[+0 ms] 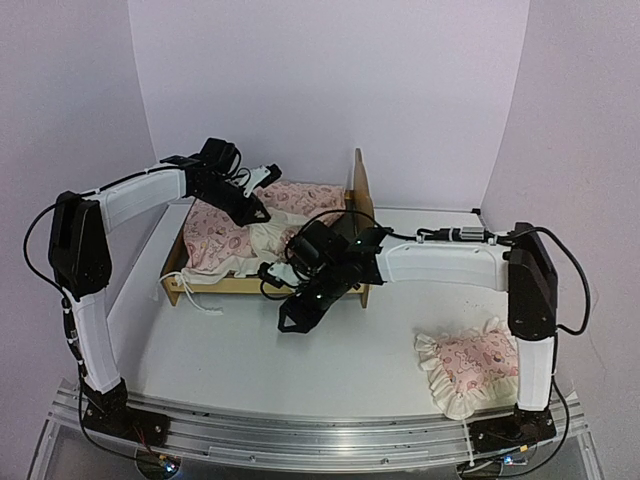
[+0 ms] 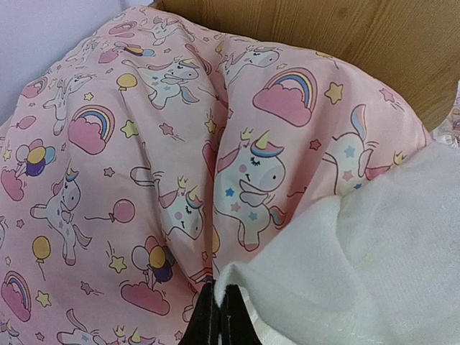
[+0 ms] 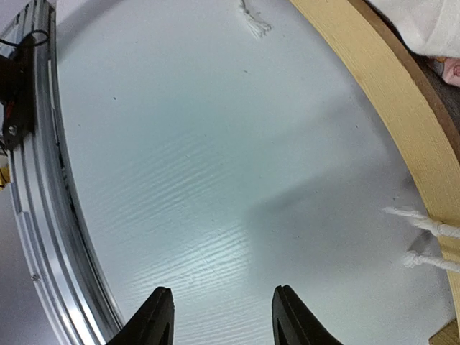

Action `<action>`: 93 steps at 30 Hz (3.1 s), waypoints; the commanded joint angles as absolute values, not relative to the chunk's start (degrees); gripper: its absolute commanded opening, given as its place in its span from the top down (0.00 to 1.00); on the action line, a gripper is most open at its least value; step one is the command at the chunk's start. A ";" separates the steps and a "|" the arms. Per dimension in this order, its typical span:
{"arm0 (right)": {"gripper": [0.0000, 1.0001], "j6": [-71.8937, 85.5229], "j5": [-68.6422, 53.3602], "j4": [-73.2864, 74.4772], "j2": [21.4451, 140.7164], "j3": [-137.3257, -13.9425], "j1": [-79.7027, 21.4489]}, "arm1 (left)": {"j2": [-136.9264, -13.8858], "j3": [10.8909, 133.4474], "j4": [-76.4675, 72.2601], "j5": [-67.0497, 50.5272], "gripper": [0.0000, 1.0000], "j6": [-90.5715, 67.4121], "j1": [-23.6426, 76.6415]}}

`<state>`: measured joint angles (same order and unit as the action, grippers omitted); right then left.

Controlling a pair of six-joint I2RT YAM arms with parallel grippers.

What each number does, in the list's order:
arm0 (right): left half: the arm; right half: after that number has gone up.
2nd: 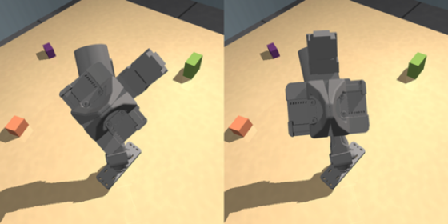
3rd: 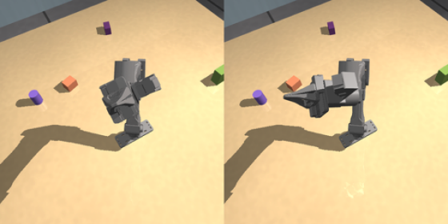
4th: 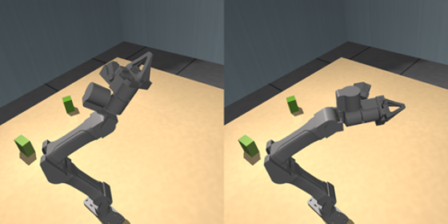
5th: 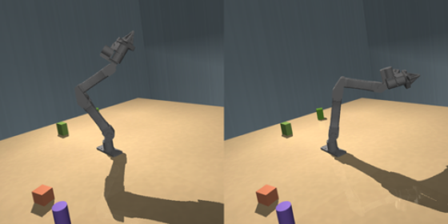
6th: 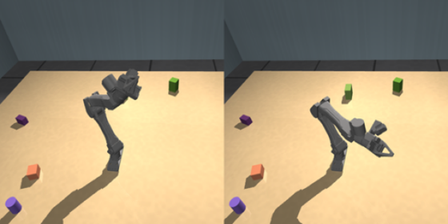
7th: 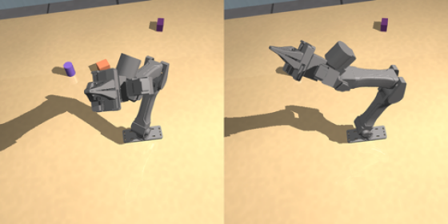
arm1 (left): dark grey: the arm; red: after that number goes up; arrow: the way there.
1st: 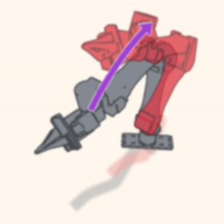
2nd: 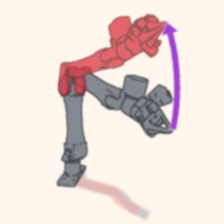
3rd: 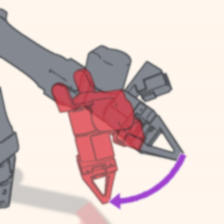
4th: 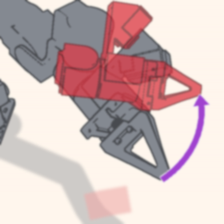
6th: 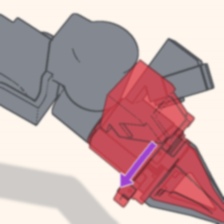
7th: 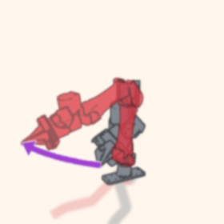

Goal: Set up the pet bed

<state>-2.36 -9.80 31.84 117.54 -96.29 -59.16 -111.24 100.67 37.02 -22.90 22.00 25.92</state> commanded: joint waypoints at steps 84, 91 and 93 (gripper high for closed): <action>1.00 11.16 11.17 30.38 119.12 -96.89 -46.64 | -110.29 100.90 36.83 -26.88 1.00 22.15 25.05; 0.82 14.37 10.08 43.04 120.05 -102.87 -46.62 | -110.63 100.60 36.76 -27.73 1.00 22.44 25.05; 0.73 14.88 8.06 44.39 118.73 -103.12 -46.66 | -110.97 100.57 36.74 -28.41 1.00 22.20 25.12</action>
<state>12.45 10.87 34.98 119.94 -100.48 -46.65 -111.28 100.36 37.45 -26.99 22.09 25.45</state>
